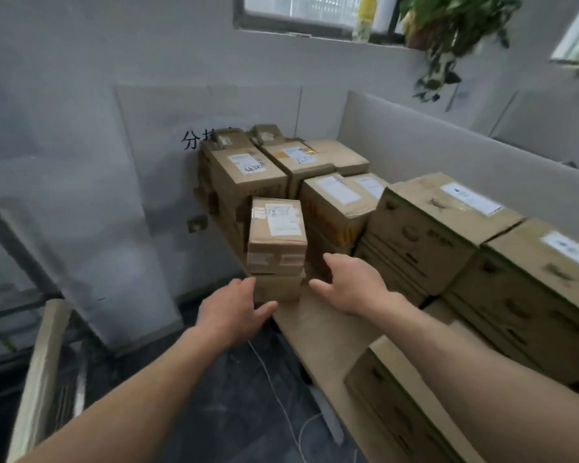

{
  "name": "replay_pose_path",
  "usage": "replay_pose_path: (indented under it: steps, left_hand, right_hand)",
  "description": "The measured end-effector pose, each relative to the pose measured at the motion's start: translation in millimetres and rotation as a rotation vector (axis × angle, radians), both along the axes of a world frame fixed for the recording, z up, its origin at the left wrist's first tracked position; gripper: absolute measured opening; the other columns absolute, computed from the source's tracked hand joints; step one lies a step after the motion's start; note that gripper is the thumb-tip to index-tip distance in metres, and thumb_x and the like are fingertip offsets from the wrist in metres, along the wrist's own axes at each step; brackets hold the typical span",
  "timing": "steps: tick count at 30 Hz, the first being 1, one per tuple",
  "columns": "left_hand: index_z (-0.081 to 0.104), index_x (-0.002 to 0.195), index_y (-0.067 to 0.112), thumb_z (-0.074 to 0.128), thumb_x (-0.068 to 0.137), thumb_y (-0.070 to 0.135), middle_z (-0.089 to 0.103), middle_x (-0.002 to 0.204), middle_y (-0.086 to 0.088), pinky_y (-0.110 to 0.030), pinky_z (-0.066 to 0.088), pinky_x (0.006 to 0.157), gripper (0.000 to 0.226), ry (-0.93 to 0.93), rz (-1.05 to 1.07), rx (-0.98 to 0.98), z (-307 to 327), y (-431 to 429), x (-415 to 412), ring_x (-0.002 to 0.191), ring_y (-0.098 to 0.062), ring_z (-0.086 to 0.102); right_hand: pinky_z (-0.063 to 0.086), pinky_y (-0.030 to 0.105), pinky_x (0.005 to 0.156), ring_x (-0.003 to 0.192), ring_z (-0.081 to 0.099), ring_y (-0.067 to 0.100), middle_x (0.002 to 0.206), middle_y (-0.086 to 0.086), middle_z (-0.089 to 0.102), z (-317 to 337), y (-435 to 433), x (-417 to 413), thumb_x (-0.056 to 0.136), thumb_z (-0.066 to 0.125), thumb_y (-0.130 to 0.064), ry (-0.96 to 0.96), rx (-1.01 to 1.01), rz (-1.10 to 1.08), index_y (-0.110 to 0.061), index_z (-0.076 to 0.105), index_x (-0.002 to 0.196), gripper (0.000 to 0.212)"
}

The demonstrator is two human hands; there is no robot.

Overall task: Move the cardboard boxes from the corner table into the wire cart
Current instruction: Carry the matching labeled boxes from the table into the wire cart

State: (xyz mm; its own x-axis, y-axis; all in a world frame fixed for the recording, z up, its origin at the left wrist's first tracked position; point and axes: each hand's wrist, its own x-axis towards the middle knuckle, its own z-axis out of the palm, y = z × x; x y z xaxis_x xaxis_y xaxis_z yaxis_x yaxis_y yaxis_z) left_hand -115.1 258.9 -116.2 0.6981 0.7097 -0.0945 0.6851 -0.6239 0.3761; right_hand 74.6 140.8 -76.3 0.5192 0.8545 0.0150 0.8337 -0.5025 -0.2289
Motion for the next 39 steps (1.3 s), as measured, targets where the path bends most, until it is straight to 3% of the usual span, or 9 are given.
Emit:
replay_pose_path:
  steps: [3,6,10,16,24,30,33,36,39]
  left_hand:
    - [0.046,0.142,0.022,0.049,0.093,0.067,0.055,0.140,-0.001,-0.037,0.050,0.093,0.067,0.031,-0.063,-0.011,-4,-42,33,0.121,-0.020,0.057]
    - [0.046,0.141,0.023,0.049,0.093,0.067,0.056,0.135,-0.001,-0.039,0.053,0.092,0.065,0.042,-0.140,-0.046,-10,-82,63,0.115,-0.020,0.058]
    - [0.042,0.145,0.025,0.049,0.091,0.069,0.053,0.138,0.000,-0.036,0.052,0.090,0.070,0.024,-0.218,-0.104,-22,-126,100,0.116,-0.018,0.057]
    - [0.037,0.147,0.037,0.061,0.084,0.068,0.046,0.134,0.007,-0.020,0.044,0.066,0.074,-0.030,-0.273,-0.181,-44,-177,145,0.097,-0.006,0.052]
    - [0.032,0.137,0.050,0.065,0.078,0.066,0.027,0.146,0.007,-0.036,0.055,0.088,0.069,0.108,-0.345,-0.161,-69,-186,149,0.118,-0.017,0.045]
    - [0.035,0.140,0.048,0.077,0.074,0.058,0.031,0.147,0.004,-0.024,0.048,0.075,0.079,0.094,-0.279,-0.228,-70,-171,148,0.106,-0.011,0.046]
    - [0.034,0.143,0.039,0.085,0.068,0.050,0.037,0.144,0.005,-0.020,0.042,0.071,0.091,0.044,-0.174,-0.279,-71,-161,140,0.104,-0.010,0.049]
    - [0.030,0.145,0.027,0.092,0.064,0.039,0.047,0.134,-0.003,-0.030,0.050,0.082,0.103,-0.052,0.065,-0.372,-71,-151,125,0.111,-0.020,0.055]
    - [0.033,0.132,0.019,0.088,0.071,0.033,0.053,0.105,0.004,-0.038,0.057,0.080,0.083,-0.159,0.251,-0.508,-77,-148,105,0.094,-0.017,0.059]
  right_hand:
    - [0.050,0.035,0.094,0.125,0.058,0.021,0.140,-0.001,0.060,-14,-50,34,0.092,0.059,-0.061,-0.005,-0.040,-0.104,-0.021,0.052,0.143,0.065]
    - [0.050,0.034,0.088,0.119,0.059,0.021,0.134,0.000,0.062,-29,-101,64,0.093,0.056,-0.063,0.020,-0.096,-0.170,-0.021,0.055,0.136,0.060]
    - [0.049,0.036,0.096,0.125,0.055,0.022,0.141,0.002,0.057,-45,-161,94,0.094,0.053,-0.061,0.060,-0.156,-0.279,-0.019,0.051,0.141,0.064]
    - [0.051,0.039,0.095,0.123,0.055,0.022,0.137,0.001,0.058,-60,-217,124,0.092,0.052,-0.060,0.076,-0.212,-0.380,-0.021,0.050,0.143,0.065]
    - [0.046,0.040,0.100,0.129,0.051,0.025,0.144,0.002,0.052,-83,-237,134,0.089,0.050,-0.063,0.121,-0.306,-0.416,-0.024,0.043,0.151,0.074]
    - [0.032,0.053,0.113,0.147,0.029,0.032,0.163,0.008,0.026,-91,-232,136,0.069,0.059,-0.079,0.166,-0.324,-0.452,-0.033,0.027,0.156,0.104]
    - [0.038,0.053,0.109,0.136,0.043,0.034,0.152,0.009,0.038,-93,-230,135,0.056,0.061,-0.091,0.197,-0.365,-0.447,-0.036,0.018,0.155,0.121]
    - [0.050,0.041,0.090,0.120,0.056,0.027,0.136,0.005,0.052,-97,-228,131,0.054,0.062,-0.091,0.239,-0.311,-0.474,-0.032,0.023,0.153,0.122]
    - [0.047,0.031,0.071,0.104,0.064,0.019,0.122,0.000,0.065,-103,-221,128,0.072,0.072,-0.068,0.396,-0.157,-0.543,-0.018,0.049,0.135,0.084]
